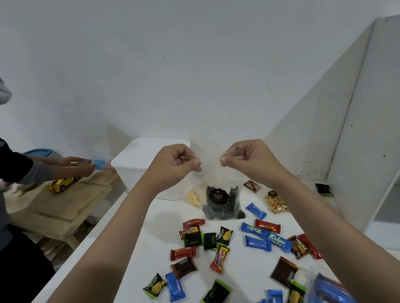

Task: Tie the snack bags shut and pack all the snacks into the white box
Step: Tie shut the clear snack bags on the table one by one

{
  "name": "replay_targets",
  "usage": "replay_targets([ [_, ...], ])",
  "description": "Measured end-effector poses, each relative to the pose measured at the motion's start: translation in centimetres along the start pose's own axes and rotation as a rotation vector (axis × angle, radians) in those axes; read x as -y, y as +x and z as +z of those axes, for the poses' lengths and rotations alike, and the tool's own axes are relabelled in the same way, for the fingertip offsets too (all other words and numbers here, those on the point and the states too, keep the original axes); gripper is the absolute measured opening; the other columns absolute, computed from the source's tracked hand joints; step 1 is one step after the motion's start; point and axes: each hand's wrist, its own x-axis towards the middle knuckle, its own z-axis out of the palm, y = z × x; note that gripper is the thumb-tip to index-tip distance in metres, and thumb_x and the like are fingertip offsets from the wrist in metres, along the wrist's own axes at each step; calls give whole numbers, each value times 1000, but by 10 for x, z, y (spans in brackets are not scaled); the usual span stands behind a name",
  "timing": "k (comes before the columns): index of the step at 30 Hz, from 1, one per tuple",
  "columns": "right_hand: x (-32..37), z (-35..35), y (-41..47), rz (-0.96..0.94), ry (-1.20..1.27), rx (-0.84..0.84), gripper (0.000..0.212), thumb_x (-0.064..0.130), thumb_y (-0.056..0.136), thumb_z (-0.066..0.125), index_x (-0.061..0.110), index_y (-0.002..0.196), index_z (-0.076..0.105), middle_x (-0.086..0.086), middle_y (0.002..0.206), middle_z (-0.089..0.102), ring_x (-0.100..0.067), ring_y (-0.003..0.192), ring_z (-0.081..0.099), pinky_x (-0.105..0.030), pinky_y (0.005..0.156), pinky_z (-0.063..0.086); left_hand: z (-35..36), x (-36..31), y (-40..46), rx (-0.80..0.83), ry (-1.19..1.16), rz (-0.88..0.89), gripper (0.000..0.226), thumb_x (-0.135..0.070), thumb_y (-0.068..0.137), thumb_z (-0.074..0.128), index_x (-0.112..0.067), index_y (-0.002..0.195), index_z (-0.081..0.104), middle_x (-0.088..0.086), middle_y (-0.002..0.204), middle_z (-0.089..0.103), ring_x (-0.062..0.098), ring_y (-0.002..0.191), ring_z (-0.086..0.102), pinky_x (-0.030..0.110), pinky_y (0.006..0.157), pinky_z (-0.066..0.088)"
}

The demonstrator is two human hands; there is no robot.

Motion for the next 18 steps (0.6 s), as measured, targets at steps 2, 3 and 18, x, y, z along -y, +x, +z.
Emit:
replay_targets([
  [2,-2,2,-2,3,140,-56,7,14,82,73,7,81,73,-4,83,74,-8,81,69,-21,82,53,2,-4,0,10,27,-5,5,-3,87,62,1,87,60,13,85,73,12,78,72,32,87,53],
  [3,-2,4,-4,5,203,-77,6,11,81,72,6,80,73,-6,81,74,-10,78,69,-21,81,53,3,-6,0,20,50,-4,2,-2,87,61,0,87,60,10,84,72,10,76,72,28,84,53],
  [18,-1,10,-13,-79,210,-103,8,8,86,67,0,86,69,-5,80,72,-9,78,68,-26,77,53,24,-22,-2,-19,221,228,10,-27,82,69,-20,76,69,-20,68,65,-7,78,60,13,76,43],
])
